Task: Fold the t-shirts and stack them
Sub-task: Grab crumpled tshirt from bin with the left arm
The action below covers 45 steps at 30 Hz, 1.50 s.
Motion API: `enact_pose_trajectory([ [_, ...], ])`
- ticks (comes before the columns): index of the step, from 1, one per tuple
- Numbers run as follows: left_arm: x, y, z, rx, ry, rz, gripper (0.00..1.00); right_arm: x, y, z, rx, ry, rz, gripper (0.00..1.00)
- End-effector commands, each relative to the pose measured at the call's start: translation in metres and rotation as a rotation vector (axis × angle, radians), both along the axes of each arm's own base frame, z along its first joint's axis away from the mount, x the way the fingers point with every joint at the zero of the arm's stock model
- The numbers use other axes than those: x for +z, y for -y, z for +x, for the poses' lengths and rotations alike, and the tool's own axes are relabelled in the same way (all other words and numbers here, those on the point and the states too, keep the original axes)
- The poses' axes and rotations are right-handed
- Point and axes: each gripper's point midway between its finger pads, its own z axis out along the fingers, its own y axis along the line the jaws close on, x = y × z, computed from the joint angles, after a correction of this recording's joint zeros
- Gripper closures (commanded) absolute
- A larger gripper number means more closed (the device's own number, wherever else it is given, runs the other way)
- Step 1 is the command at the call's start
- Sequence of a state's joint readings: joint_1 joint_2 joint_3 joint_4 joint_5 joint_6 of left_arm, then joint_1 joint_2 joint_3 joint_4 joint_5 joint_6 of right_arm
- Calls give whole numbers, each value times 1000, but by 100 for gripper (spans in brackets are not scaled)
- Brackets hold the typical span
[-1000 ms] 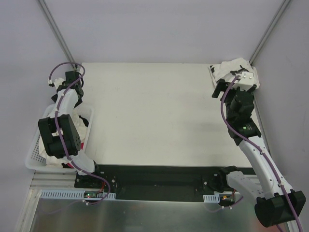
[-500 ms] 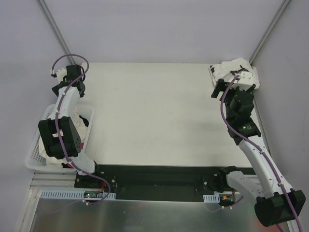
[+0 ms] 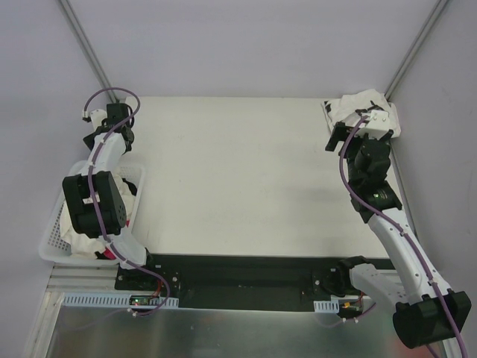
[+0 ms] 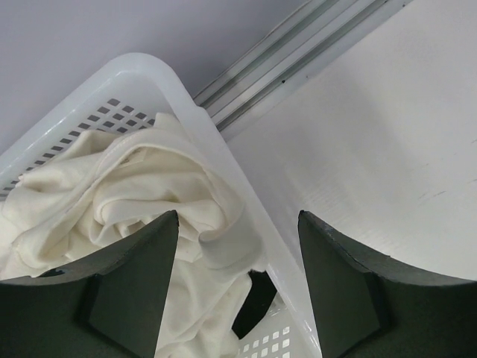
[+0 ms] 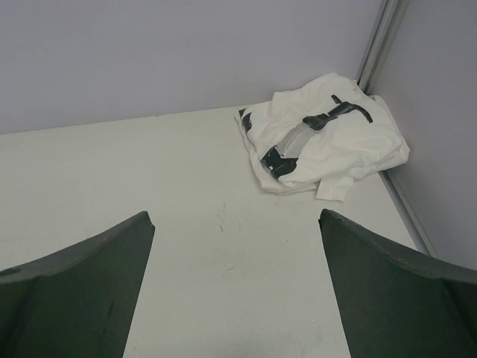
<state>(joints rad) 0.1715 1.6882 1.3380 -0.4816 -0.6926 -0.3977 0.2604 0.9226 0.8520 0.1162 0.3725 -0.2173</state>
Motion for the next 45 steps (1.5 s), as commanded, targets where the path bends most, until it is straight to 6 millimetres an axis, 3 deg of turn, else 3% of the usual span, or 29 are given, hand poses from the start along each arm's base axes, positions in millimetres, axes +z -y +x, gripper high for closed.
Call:
enact_pose_trajectory([
  [1, -10, -7, -7, 47, -21, 23, 36, 16, 0, 4, -5, 52, 25, 4],
  [4, -13, -8, -8, 55, -24, 21, 42, 16, 0, 4, -3, 51, 25, 4],
  [8, -13, -7, -8, 60, -14, 15, 67, 16, 1, 4, -6, 49, 23, 4],
  [9, -12, -7, -7, 60, -11, 16, 78, 16, 1, 4, -6, 49, 21, 4],
  [13, -9, -9, -7, 65, -5, 23, 100, 15, 0, 4, -6, 48, 22, 4],
  [18, -2, -7, -13, 81, 27, 20, 100, 15, 3, 4, -18, 47, 17, 4],
  [21, 25, -7, -15, 84, 94, 41, 100, 13, 3, 5, -20, 43, 17, 4],
  [27, 125, -3, -26, 33, 289, 131, 100, 5, -3, 13, -4, 14, 19, 4],
  [32, 224, 9, -46, -58, 454, 213, 100, -6, -7, 20, 9, -27, 21, 4],
  [34, 253, 15, -55, -96, 497, 228, 100, -7, -8, 21, 13, -32, 24, 4],
  [35, 282, 22, -59, -135, 542, 254, 100, -8, -8, 22, 11, -35, 26, 4],
  [37, 313, 33, -66, -203, 563, 294, 100, -8, -11, 22, 24, -35, 30, 4],
  [38, 346, 41, -73, -228, 630, 315, 100, -8, -11, 22, 25, -36, 35, 4],
  [40, 373, 67, -72, -347, 647, 345, 100, -9, -13, 22, 37, -38, 40, 4],
  [41, 399, 76, -79, -380, 708, 355, 100, -9, -15, 21, 43, -39, 45, 4],
  [42, 408, 96, -75, -465, 732, 345, 100, -10, -16, 21, 47, -41, 46, 4],
  [45, 437, 128, -77, -642, 807, 329, 100, -10, -16, 20, 52, -41, 50, 4],
])
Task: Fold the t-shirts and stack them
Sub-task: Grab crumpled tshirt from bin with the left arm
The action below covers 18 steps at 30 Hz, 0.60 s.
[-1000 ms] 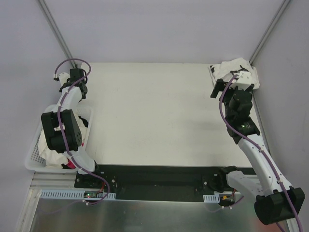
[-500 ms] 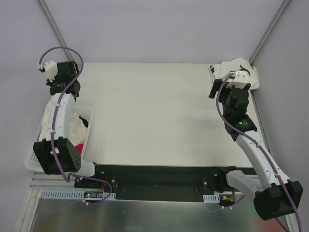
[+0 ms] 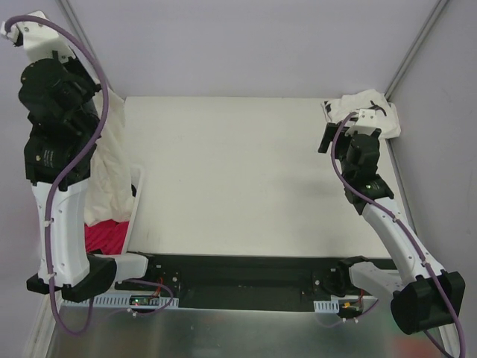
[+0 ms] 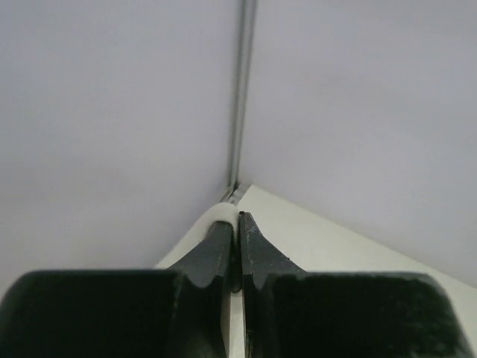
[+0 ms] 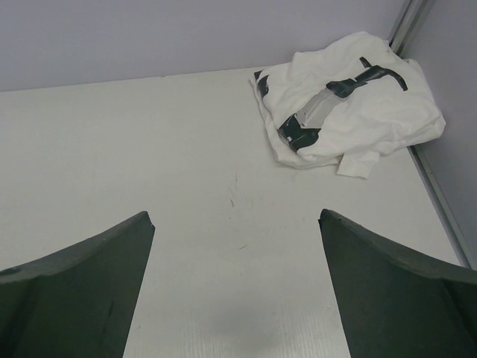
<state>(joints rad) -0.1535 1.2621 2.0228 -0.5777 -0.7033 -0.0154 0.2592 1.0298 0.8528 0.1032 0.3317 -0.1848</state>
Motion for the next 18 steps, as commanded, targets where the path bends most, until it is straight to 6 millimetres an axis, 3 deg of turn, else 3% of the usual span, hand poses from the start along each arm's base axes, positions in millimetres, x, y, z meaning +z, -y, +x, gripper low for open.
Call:
enact_pose_trajectory([
  [1, 40, 43, -5, -234, 36, 130, 100, 29, -3, 1, 14, 72, 44, 4],
  [5, 55, 89, -11, -490, 80, 149, 100, 29, -6, 2, 28, 69, 53, 4],
  [6, 57, 110, -15, -612, 96, 159, 100, 28, -9, 2, 39, 68, 58, 4],
  [11, 60, 149, -21, -830, 113, 124, 100, 21, -19, 8, 76, 43, 83, 4],
  [18, 27, 238, -40, -1339, 23, 65, 100, 10, -30, 14, 122, -5, 91, 4],
])
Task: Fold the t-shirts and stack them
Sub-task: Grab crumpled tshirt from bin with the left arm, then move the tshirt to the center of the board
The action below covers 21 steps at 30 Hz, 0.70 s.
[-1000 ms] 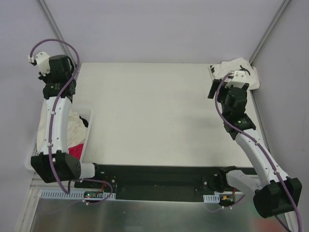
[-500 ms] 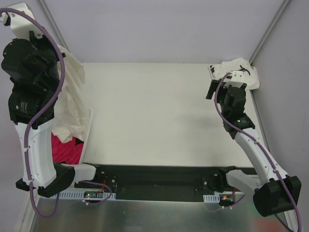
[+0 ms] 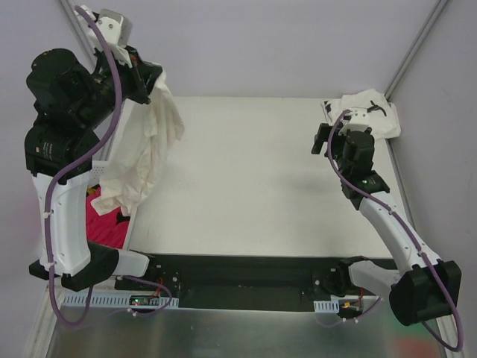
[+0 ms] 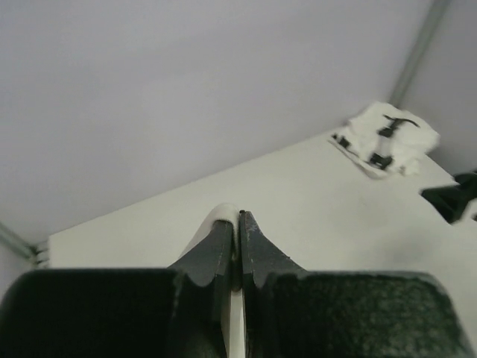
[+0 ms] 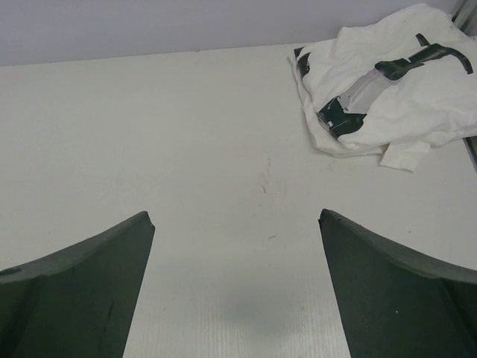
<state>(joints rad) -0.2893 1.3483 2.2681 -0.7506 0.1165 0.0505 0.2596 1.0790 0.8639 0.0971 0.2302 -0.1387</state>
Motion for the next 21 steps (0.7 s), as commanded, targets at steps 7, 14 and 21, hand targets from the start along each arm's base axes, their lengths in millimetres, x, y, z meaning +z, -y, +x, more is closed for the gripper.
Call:
enact_pose_trajectory([
  [7, -38, 134, -58, -733, -125, 10, 100, 19, -19, 8, 94, 4, 37, 4],
  [14, -58, 158, -55, -736, -150, 86, 100, -5, -83, 16, 367, -143, 199, 2],
  [21, -70, 166, -38, -706, -179, 107, 100, -17, -164, -5, 677, -289, 382, 4],
])
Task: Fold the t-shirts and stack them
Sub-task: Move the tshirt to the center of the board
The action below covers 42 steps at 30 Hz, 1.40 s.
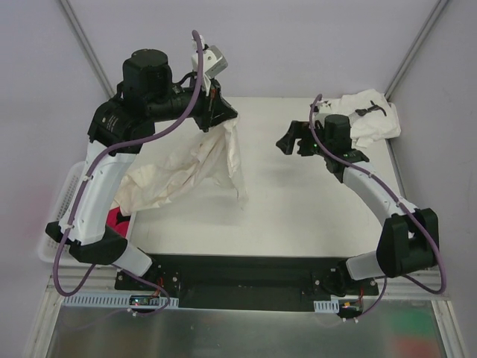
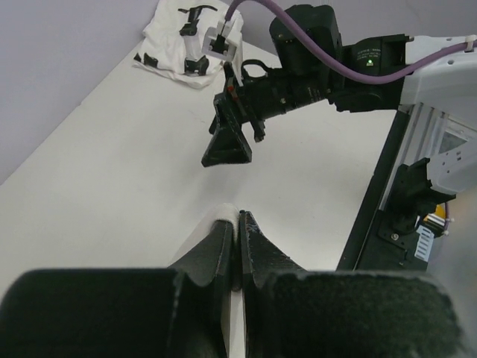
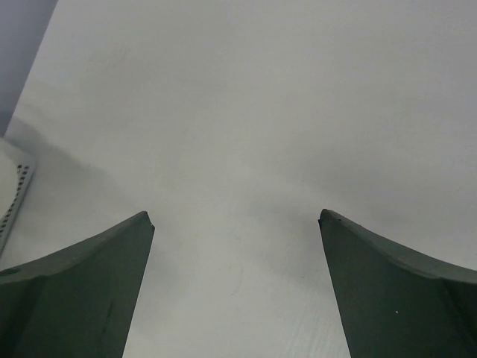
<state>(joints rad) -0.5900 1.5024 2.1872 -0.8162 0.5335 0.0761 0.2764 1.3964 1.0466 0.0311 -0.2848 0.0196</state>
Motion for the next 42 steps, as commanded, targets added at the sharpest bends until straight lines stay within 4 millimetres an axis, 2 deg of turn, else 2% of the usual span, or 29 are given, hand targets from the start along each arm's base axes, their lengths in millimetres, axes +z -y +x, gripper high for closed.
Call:
enact_pose_trajectory([
  [1, 18, 2, 7, 7, 90, -21, 100, 30, -57, -26, 224, -17, 155, 4],
  [4, 10, 9, 14, -5, 75, -8, 100, 39, -76, -39, 290, -5, 172, 3],
  [6, -1, 12, 25, 8, 73, 22, 100, 46, -86, -46, 321, 2, 195, 3],
  [9, -28, 19, 47, 38, 52, 84, 100, 45, -85, -47, 310, 7, 174, 3],
  [10, -41, 22, 54, 40, 31, 104, 90, 45, -83, -49, 306, 15, 159, 3],
  [11, -52, 27, 62, 36, 19, 120, 53, 42, -78, -49, 290, 12, 140, 3],
  [13, -72, 32, 74, 41, 4, 158, 7, 45, -69, -47, 257, 48, 95, 2],
  [14, -85, 35, 84, 51, -11, 182, 1, 46, -66, -45, 240, 58, 79, 2],
  [17, -107, 34, 101, 105, -31, 237, 1, 46, -56, -49, 215, 63, 41, 1],
  [19, -117, 30, 104, 126, -40, 266, 1, 50, -53, -50, 199, 75, 39, 0],
  [20, -115, 26, 103, 136, -31, 266, 1, 52, -48, -50, 191, 98, 16, 0],
  [24, -123, -4, 105, 275, -25, 340, 1, 52, -42, -50, 170, 112, -3, 0],
  [25, -141, -13, 103, 302, -59, 389, 1, 52, -40, -49, 166, 110, -4, 0],
  [26, -149, -28, 106, 371, -63, 436, 1, 52, -39, -49, 163, 109, -5, 1],
  [27, -171, -35, 103, 382, -109, 490, 1, 51, -39, -49, 160, 108, -7, 0],
  [29, -196, -50, 102, 446, -149, 560, 1, 52, -37, -49, 150, 109, -5, 0],
  [30, -220, -56, 98, 464, -199, 603, 1, 52, -36, -49, 148, 110, -5, 0],
  [32, -244, -70, 98, 532, -239, 668, 1, 52, -35, -49, 141, 111, -7, 0],
  [33, -263, -76, 94, 552, -281, 704, 1, 52, -33, -48, 134, 112, -7, 0],
  [35, -283, -85, 93, 600, -316, 753, 1, 53, -29, -49, 127, 117, -10, 0],
  [36, -300, -95, 89, 637, -346, 793, 1, 52, -28, -50, 127, 120, -14, 0],
  [39, -326, -115, 87, 718, -400, 849, 1, 53, -19, -51, 104, 132, -22, 0],
  [42, -344, -128, 86, 816, -464, 850, 1, 55, -9, -51, 80, 144, -29, 0],
])
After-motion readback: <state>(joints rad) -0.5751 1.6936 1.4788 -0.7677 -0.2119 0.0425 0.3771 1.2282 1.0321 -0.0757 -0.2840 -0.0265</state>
